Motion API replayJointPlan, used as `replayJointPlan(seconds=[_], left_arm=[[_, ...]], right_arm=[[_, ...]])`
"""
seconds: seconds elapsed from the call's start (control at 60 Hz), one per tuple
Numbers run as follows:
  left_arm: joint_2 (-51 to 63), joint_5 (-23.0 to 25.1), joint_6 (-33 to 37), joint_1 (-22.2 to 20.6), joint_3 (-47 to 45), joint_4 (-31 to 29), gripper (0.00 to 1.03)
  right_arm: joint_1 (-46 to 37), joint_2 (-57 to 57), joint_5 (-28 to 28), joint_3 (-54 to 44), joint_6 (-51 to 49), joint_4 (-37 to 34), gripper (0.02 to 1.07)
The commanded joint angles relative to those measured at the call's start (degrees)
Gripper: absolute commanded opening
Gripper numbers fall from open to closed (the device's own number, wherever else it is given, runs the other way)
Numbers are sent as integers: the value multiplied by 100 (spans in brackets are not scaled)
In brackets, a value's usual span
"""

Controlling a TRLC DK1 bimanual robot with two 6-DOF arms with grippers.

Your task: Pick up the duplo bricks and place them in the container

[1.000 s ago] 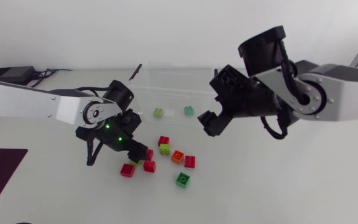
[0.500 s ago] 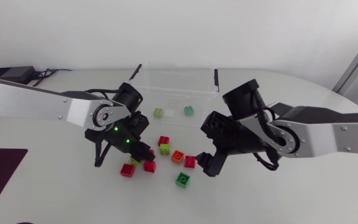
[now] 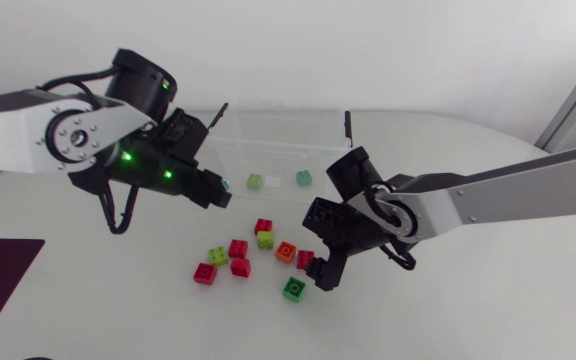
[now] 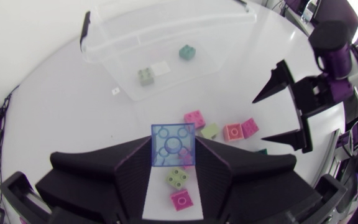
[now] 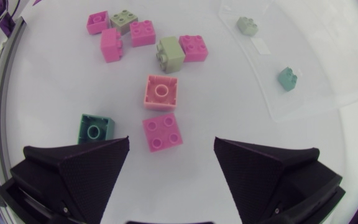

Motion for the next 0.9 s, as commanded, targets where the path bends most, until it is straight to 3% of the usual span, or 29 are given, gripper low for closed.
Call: replayJointPlan(seconds=[0.0,0.2,0.283,0.35,0.383,0.6,0.883], left_arm=[[-283,104,-94,80,334,90,29],[-467,368,-296,177,598,767,29],[-353,403,-366,168,633,1154,30],[-125,403,-437,186,694,1479,30],[-10,403,-437,186,747,1523,30],[860,394,-463,256,1046,2120,31],[2099,341,-577,362,1942,2410,32]], right_arm=[[34,290,-21,173,-193,-15,98],[43,624,-21,366,-325,-77,87],[52,712,-48,383,-386,-77,69],[61,712,-109,366,-404,-77,43],[69,686,-136,340,-404,-77,38],[105,27,-171,85,-386,-253,35],[69,-1151,-171,93,-342,-929,35]])
